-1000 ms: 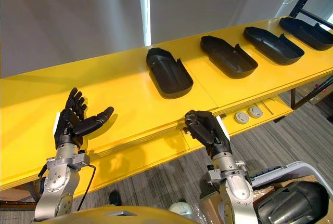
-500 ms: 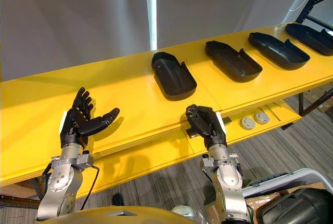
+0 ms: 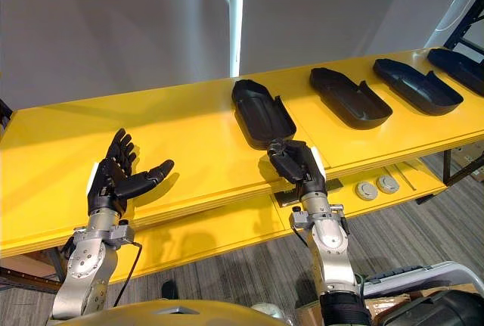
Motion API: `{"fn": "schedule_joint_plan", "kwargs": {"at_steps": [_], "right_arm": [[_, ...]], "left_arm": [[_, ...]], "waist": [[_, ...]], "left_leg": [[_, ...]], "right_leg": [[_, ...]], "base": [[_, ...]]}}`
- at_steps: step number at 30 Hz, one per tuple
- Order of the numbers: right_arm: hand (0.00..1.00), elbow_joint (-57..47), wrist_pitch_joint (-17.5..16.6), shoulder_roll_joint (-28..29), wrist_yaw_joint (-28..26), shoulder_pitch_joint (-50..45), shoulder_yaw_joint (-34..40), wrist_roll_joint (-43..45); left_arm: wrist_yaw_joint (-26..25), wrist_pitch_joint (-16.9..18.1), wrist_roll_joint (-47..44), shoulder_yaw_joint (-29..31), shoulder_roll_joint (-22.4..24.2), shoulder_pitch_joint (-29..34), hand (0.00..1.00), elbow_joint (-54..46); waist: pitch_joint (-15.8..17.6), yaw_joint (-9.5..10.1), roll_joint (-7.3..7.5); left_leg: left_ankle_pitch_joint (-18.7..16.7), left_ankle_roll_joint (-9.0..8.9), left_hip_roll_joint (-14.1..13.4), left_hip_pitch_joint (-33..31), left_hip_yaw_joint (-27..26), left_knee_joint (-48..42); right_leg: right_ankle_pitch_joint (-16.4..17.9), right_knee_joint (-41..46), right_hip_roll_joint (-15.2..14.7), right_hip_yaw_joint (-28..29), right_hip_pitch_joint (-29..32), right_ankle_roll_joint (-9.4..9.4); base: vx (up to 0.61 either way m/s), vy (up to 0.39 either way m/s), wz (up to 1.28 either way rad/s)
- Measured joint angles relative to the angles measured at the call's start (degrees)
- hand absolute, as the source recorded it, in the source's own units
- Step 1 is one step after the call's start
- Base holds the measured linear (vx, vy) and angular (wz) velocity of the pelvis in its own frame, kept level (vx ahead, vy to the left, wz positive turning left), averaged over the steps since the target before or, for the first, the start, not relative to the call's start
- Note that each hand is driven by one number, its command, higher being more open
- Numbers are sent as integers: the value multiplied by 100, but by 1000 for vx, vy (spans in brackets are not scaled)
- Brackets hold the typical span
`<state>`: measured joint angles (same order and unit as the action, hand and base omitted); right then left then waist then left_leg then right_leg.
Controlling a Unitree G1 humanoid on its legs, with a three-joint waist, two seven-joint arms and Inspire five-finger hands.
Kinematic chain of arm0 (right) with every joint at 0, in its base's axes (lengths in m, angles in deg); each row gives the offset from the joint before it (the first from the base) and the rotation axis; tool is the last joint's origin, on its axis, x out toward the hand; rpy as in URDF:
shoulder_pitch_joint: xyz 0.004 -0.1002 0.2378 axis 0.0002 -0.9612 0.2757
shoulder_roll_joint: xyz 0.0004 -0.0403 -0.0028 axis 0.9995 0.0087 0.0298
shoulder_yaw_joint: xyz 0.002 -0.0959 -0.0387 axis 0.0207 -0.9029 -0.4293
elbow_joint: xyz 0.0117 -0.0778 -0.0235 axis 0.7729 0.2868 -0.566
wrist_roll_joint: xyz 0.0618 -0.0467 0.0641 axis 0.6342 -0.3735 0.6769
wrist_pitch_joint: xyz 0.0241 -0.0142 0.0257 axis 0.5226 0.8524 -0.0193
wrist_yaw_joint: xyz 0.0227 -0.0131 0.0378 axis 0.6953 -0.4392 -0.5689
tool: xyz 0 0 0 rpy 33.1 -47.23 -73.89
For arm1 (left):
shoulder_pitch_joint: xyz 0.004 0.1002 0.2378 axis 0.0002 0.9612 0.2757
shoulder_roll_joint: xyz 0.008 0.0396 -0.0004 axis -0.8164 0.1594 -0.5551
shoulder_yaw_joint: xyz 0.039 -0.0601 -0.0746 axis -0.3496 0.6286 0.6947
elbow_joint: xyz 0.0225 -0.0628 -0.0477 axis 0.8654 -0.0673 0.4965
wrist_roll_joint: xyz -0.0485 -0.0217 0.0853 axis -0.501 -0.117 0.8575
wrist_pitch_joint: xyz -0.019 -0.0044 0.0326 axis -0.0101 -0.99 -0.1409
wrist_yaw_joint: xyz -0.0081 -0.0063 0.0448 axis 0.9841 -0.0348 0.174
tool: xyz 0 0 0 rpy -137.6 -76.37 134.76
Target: Walk over and take three plastic housings, then place them on the shelf
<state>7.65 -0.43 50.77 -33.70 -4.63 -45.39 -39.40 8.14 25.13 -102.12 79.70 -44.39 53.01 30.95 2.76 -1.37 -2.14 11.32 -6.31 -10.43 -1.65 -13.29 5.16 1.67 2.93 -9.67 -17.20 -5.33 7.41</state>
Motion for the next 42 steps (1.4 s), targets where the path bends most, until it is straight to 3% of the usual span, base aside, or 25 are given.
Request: {"fn": "schedule_joint_plan", "kwargs": {"at_steps": [20,23,30,42], "right_arm": [[0,1632,2,-252,-2,1312,111,65],[0,1692,3,-324,-5,1341,96,65],[0,1801,23,-409,4,1570,2,278],[0,1842,29,-406,285,1648,85,343]], "left_arm": [[5,-10,-2,98,-4,-287,100,206],[8,-14,-2,78,-7,-418,100,208],[9,-13,-2,94,-49,-449,100,210],[-20,-13,-2,15,-94,-580,100,420]], "waist": [[-18,203,-31],[-5,291,-11],[51,298,80],[56,300,73]], "left_leg": [[34,27,37,-98,288,0],[31,32,40,-92,301,0],[28,79,68,-94,286,0],[30,60,75,-74,289,0]], "right_leg": [[-4,-14,2,-286,-137,4],[-5,-30,4,-301,-168,7],[-48,-109,-8,-298,-198,69],[-42,-98,-12,-306,-218,64]], "base": [[-8,-11,7],[3,-6,1],[0,0,0],[3,-2,0]]}}
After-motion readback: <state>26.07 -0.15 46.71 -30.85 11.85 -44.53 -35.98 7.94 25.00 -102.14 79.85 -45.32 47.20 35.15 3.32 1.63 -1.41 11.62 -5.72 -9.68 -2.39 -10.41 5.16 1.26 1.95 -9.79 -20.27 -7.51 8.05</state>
